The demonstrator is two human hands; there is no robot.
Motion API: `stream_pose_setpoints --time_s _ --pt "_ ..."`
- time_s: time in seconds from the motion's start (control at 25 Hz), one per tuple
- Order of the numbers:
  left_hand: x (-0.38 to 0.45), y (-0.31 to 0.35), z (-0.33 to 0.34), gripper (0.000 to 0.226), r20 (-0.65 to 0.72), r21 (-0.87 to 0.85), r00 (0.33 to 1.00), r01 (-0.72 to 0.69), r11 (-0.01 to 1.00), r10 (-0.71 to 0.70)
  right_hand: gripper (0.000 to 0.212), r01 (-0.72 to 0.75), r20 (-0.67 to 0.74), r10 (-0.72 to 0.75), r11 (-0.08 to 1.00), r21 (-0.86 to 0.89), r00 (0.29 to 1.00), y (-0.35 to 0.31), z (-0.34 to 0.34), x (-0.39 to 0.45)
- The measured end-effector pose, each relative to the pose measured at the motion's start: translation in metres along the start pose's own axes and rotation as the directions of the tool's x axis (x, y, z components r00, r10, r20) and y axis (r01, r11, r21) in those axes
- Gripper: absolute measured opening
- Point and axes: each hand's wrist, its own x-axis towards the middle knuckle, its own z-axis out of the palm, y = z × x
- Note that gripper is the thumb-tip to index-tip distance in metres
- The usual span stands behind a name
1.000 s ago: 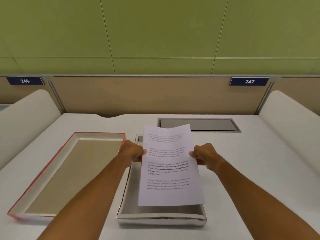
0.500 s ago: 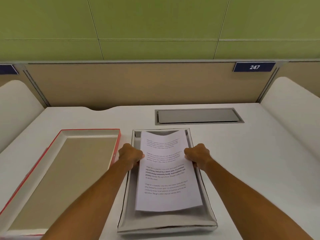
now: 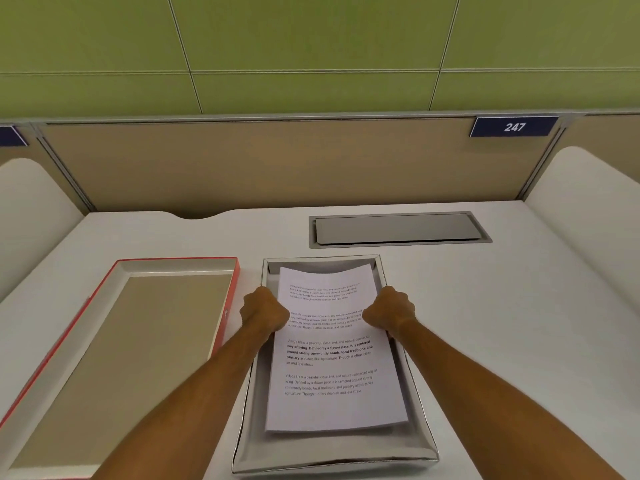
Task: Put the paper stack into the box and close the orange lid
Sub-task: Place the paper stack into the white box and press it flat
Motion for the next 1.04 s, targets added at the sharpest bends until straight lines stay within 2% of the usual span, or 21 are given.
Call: stream_pose_setpoints --time_s 0.12,0.24,0.32,0.44,0.56,0.64,0.8,1.04 --pt "-0.001 0.0 0.003 0.016 0.121 -0.001 0.993 -0.015 1.0 0.015 0.016 0.003 0.036 0.0 0.997 -0.081 0.999 -0.003 0.006 -0.002" --pt "-0.001 0.001 -0.001 0.02 0.22 -0.146 0.975 0.06 0.987 -0.027 0.009 0.034 0.067 -0.027 0.993 -0.11 0.997 -0.003 0.011 -0.005" --pt "-0.003 0.003 -0.006 0.03 0.283 -0.259 0.957 0.143 0.955 -0.066 0.01 0.027 0.09 -0.021 0.998 -0.056 0.996 -0.003 0.01 -0.005" --pt "-0.004 0.004 -0.01 0.053 0.368 -0.356 0.925 0.237 0.904 -0.097 0.019 -0.054 0.121 0.036 0.987 0.149 0.992 -0.001 0.003 -0.003" --pt "-0.004 0.001 -0.012 0.07 0.384 -0.423 0.917 0.277 0.862 -0.106 0.027 -0.126 0.145 0.079 0.928 0.351 0.986 0.001 -0.001 -0.004" --pt "-0.005 0.0 -0.013 0.077 0.406 -0.448 0.907 0.303 0.841 -0.111 0.031 -0.153 0.168 0.091 0.903 0.403 0.982 0.0 0.0 -0.006" --pt "-0.007 -0.001 -0.013 0.092 0.471 -0.455 0.875 0.351 0.819 -0.114 0.044 -0.163 0.195 0.083 0.881 0.444 0.977 0.0 0.003 -0.006" --pt "-0.014 -0.001 -0.014 0.085 0.459 -0.453 0.884 0.318 0.833 -0.088 0.047 -0.153 0.195 0.076 0.897 0.416 0.978 0.0 0.001 -0.011"
